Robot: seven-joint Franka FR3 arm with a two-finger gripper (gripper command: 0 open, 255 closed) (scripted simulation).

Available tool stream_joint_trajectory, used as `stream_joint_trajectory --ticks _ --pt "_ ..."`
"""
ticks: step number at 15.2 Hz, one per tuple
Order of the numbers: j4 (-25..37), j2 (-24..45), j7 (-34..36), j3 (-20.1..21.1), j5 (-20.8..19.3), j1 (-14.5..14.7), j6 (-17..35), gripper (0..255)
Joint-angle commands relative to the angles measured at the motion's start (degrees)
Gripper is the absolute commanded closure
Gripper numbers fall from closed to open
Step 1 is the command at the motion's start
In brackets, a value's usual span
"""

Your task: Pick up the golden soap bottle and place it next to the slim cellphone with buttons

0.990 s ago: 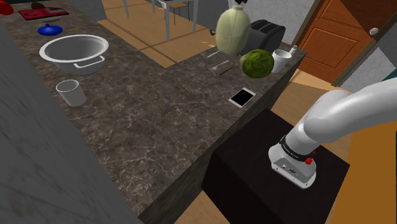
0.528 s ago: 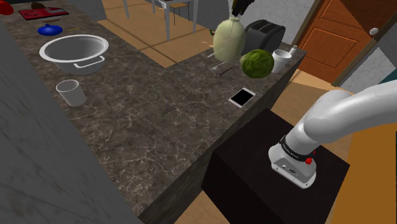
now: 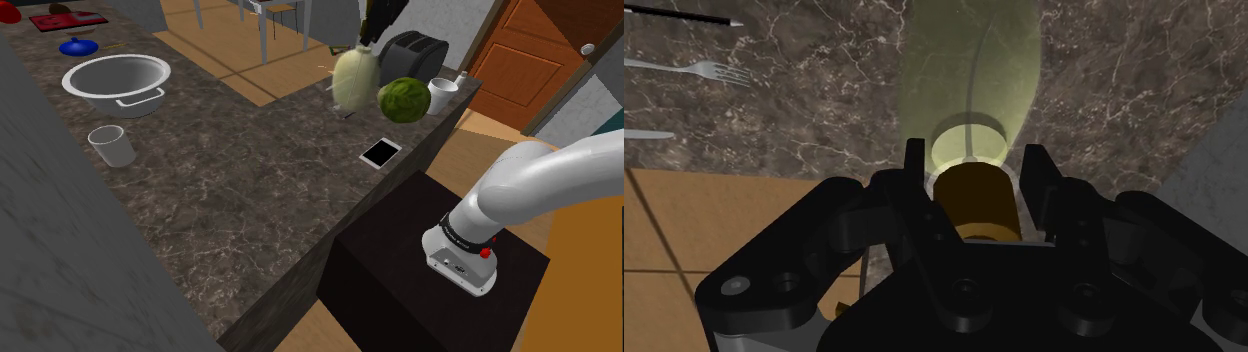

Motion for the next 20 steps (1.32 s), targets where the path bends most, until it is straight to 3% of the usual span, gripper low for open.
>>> stream_joint_trajectory --ticks 1,20 --pt "-2.0 -0.5 -0.2 0.1 0.1 0.0 1.6 255" --pt "-17.6 -1.9 -2.1 0.5 1.3 0.4 15.7 255"
